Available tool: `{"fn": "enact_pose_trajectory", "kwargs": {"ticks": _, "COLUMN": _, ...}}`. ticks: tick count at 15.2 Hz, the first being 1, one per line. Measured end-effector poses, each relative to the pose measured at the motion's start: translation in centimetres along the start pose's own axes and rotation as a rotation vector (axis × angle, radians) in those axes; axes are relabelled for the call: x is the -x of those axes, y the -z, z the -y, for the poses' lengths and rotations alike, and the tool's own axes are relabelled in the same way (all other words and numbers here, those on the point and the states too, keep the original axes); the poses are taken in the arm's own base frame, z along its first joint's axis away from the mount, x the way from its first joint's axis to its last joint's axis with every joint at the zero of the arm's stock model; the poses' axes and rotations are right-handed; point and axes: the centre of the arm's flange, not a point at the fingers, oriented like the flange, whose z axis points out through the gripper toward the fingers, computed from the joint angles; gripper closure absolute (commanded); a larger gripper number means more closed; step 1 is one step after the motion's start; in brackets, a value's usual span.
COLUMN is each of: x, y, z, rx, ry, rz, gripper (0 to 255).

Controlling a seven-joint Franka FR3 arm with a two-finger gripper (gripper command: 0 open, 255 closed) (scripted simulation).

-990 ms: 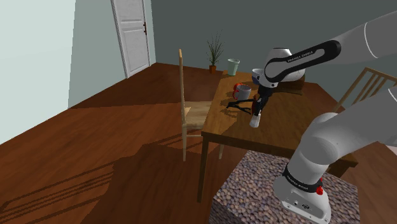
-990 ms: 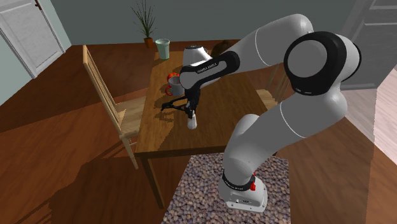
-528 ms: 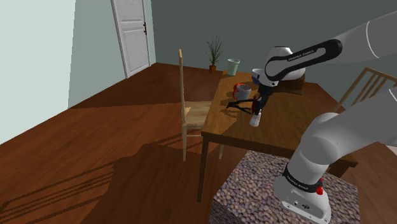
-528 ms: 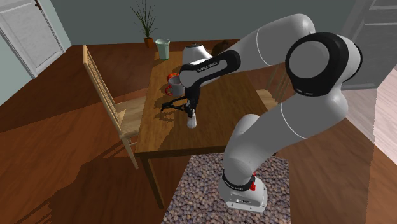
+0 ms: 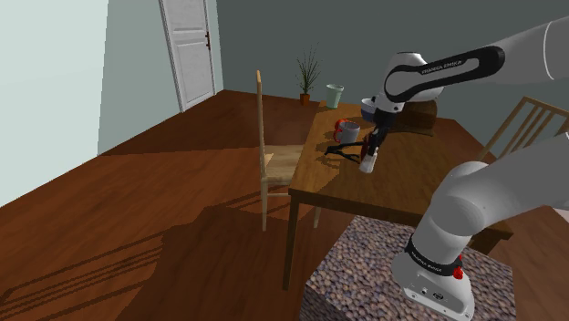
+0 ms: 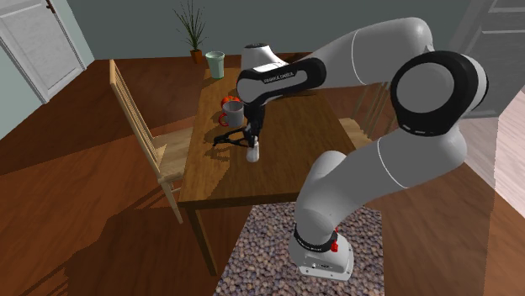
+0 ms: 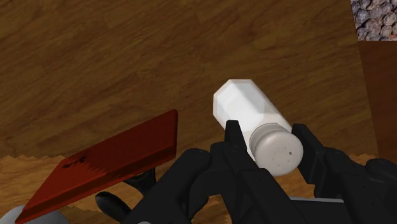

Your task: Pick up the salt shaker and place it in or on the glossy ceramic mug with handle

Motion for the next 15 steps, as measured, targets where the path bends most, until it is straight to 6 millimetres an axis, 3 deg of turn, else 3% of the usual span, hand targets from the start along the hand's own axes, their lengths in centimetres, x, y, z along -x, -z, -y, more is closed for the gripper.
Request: {"fn": "enact_pose_trajectory", "kwargs": {"ticks": 15, "x": -0.2, "y": 7.8, "z": 0.7, "rx": 0.0, "ry": 0.0, "rz": 0.0, "gripper": 255}}
